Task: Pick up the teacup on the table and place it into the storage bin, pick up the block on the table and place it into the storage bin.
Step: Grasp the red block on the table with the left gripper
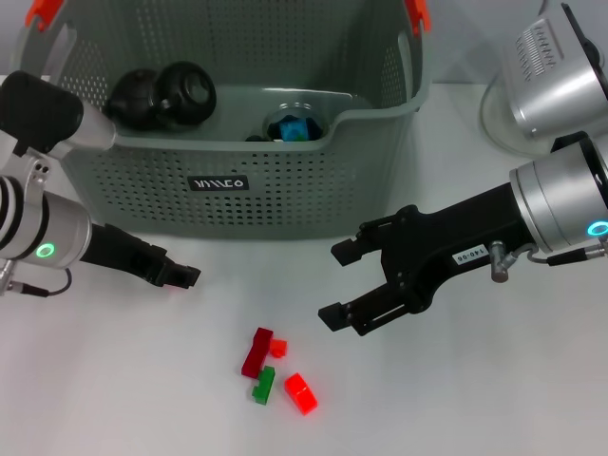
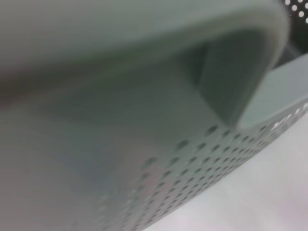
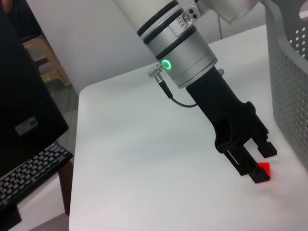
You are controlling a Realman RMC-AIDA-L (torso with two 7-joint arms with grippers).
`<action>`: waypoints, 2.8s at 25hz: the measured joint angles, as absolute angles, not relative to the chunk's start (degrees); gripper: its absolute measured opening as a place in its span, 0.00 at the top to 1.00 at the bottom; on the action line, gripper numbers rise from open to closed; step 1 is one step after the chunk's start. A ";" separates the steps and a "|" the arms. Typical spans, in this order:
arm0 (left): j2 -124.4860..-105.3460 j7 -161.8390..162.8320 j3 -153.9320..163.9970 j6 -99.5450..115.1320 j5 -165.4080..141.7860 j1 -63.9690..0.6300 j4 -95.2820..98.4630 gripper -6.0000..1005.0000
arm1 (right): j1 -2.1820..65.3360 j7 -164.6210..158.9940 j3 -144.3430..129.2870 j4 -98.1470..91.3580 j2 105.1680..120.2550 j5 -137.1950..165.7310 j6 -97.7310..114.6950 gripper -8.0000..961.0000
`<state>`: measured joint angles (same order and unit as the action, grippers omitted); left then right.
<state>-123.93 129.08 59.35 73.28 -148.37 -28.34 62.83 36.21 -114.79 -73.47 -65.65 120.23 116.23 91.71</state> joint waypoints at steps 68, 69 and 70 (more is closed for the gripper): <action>-124.31 134.92 63.93 73.20 -155.24 -30.63 63.54 0.39 | 36.91 -113.65 -72.14 -65.50 120.15 116.10 91.26 0.05; -124.33 134.92 63.97 73.12 -155.31 -30.65 63.54 0.39 | 36.91 -113.65 -72.12 -65.50 120.14 116.10 91.25 0.05; -124.35 134.91 64.04 73.07 -155.36 -30.67 63.54 0.39 | 36.91 -113.65 -72.10 -65.50 120.15 116.11 91.24 0.05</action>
<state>-124.35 134.91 64.04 73.07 -155.36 -30.67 63.54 36.91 -113.65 -72.10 -65.50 120.15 116.11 91.24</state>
